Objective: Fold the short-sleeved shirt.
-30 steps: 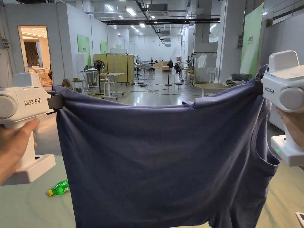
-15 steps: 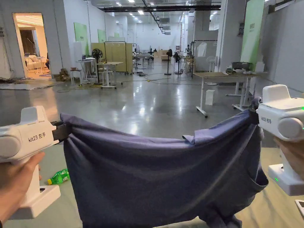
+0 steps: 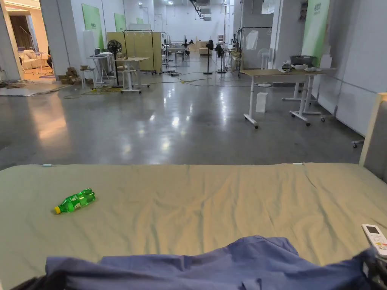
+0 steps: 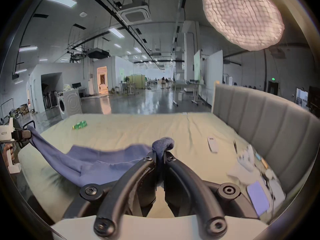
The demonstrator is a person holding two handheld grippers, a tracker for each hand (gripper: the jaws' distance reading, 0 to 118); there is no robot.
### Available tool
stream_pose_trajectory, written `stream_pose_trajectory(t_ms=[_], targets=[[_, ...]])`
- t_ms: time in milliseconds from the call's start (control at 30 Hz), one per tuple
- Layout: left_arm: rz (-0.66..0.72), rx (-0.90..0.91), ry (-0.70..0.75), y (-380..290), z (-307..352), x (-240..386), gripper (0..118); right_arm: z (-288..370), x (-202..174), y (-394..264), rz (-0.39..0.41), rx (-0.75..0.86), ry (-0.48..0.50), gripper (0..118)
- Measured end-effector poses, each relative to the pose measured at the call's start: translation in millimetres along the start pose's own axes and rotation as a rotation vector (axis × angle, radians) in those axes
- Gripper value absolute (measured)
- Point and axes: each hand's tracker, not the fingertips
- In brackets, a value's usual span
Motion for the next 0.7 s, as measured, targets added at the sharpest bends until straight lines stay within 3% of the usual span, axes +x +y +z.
stream_pose_trajectory(t_ms=[67, 133, 300, 467, 700], targets=[[0.026, -0.067, -0.029, -36.8, 29.0, -1.2, 4, 31.5, -6.6, -34.8, -0.022, -0.028, -0.013, 7], [0.029, -0.086, 0.030, -67.6, 54.4, -4.7, 4, 53.5, -7.4, -66.3, -0.077, -0.103, -0.024, 7], [0.149, -0.167, 0.092, -119.9, 97.5, -24.3, 4, 91.9, -17.1, -125.7, -0.084, -0.241, -0.018, 7], [0.113, -0.258, 0.075, -143.8, 108.2, -3.0, 4, 89.6, -11.8, -160.7, -0.193, -0.361, -0.067, 7], [0.097, -0.335, 0.091, -163.9, 95.6, -37.4, 4, 78.1, -8.1, -170.5, -0.196, -0.448, -0.083, 7]])
